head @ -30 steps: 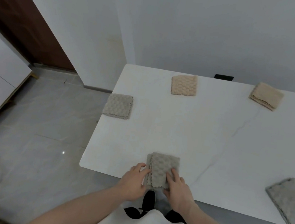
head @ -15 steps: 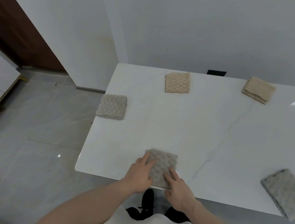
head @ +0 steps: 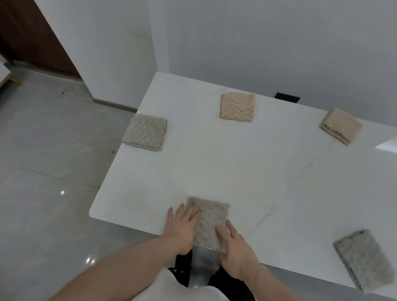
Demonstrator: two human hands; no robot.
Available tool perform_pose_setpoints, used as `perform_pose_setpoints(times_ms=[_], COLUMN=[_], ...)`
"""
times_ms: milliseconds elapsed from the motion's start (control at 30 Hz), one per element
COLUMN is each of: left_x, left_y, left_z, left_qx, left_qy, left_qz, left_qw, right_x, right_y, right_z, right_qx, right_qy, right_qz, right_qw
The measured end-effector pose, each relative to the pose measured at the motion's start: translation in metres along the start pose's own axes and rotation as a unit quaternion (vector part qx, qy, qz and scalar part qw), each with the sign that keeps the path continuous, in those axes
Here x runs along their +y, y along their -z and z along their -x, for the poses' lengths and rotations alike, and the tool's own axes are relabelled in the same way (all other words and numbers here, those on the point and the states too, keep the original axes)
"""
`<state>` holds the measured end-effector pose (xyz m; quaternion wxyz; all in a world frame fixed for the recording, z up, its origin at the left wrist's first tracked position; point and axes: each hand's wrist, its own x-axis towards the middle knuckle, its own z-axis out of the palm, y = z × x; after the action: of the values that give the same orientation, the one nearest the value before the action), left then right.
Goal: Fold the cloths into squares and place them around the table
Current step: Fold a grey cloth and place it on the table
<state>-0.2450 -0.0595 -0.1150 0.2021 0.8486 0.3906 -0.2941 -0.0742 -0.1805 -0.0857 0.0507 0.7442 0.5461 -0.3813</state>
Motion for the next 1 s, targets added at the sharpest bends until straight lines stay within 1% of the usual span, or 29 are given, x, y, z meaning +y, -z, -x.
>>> perform_pose_setpoints(times_ms=[100,200,267,333,367,400,433,500,567,667,767,867,1000], left_x=[-0.004,-0.007,-0.006,-0.002,-0.001,-0.001,-0.003,-0.008,-0.014,-0.014,-0.011,-0.007,0.0], left_y=[0.003,0.009,0.012,0.012,0.012,0.012,0.011,0.01,0.01,0.015,0.023,0.028,0.033], left_z=[0.004,0.009,0.012,0.015,0.016,0.017,0.017,0.016,0.015,0.01,0.003,0.0,0.002], left_qx=[-0.021,-0.014,0.038,0.104,0.118,0.113,0.09,0.013,-0.036,-0.072,-0.107,-0.132,-0.15], left_qy=[-0.014,-0.033,-0.05,-0.059,-0.058,-0.056,-0.054,-0.056,-0.062,-0.063,-0.061,-0.051,-0.039], left_qz=[0.002,0.015,0.022,0.04,0.052,0.062,0.068,0.07,0.058,0.039,0.017,0.002,-0.012], left_qw=[1.0,0.999,0.998,0.992,0.99,0.99,0.992,0.996,0.996,0.995,0.992,0.99,0.988], right_x=[-0.004,-0.003,-0.005,-0.009,-0.01,-0.012,-0.014,-0.015,-0.014,-0.011,-0.013,-0.015,-0.01], right_y=[0.0,-0.001,-0.001,0.001,0.003,0.004,0.005,0.006,0.004,0.0,0.005,0.009,0.012], right_z=[0.0,0.004,0.007,0.006,0.005,0.004,0.002,-0.003,-0.009,-0.015,-0.018,-0.018,-0.007], right_qx=[-0.051,-0.064,-0.04,0.002,0.016,0.024,0.024,0.008,-0.018,-0.056,-0.078,-0.079,-0.083], right_qy=[0.002,0.002,0.001,0.008,0.016,0.025,0.033,0.04,0.043,0.034,0.021,0.024,0.006], right_qz=[0.018,0.025,0.001,-0.02,-0.019,-0.013,-0.008,0.001,0.003,0.002,-0.019,-0.053,-0.049], right_qw=[0.999,0.998,0.999,1.0,1.0,0.999,0.999,0.999,0.999,0.998,0.997,0.995,0.995])
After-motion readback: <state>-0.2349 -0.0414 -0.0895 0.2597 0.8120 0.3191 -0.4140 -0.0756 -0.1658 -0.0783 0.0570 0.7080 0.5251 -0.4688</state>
